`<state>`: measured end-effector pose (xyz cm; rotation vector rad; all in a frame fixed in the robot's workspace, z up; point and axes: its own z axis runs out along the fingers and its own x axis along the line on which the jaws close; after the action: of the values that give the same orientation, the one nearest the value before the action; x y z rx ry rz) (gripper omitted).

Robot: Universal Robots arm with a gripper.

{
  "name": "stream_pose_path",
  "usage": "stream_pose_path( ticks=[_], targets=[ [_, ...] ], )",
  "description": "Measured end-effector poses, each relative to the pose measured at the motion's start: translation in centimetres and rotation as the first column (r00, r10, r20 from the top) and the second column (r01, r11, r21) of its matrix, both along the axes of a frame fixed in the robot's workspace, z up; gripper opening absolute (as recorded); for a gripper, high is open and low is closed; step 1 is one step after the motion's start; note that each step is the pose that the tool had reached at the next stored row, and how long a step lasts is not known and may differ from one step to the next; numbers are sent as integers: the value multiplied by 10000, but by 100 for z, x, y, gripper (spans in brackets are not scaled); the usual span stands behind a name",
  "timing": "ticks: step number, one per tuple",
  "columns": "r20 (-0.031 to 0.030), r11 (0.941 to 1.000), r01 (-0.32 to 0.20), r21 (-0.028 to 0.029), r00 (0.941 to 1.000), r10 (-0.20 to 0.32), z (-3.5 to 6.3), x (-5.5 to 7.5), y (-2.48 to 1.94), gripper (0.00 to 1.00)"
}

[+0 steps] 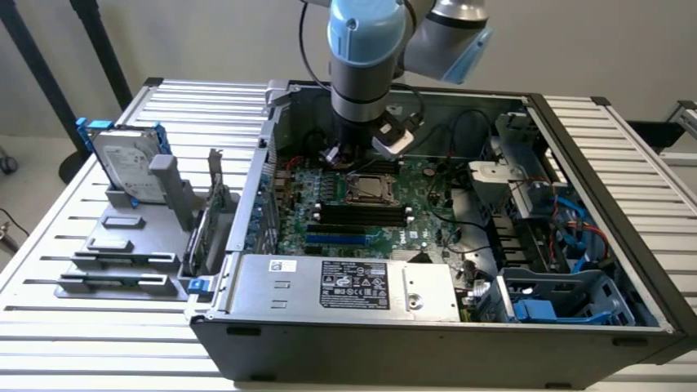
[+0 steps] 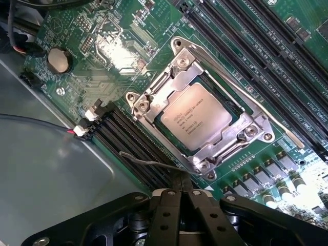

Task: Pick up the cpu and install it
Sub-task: 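Install the first cpu locking lever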

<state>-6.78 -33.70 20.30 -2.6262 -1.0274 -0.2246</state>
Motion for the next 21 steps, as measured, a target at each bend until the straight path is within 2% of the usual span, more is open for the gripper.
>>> stream_pose_path(
  ticks=[21],
  targets=[
    [1,10000,0,-5,10000,0,-67,87,13,11]
  ],
)
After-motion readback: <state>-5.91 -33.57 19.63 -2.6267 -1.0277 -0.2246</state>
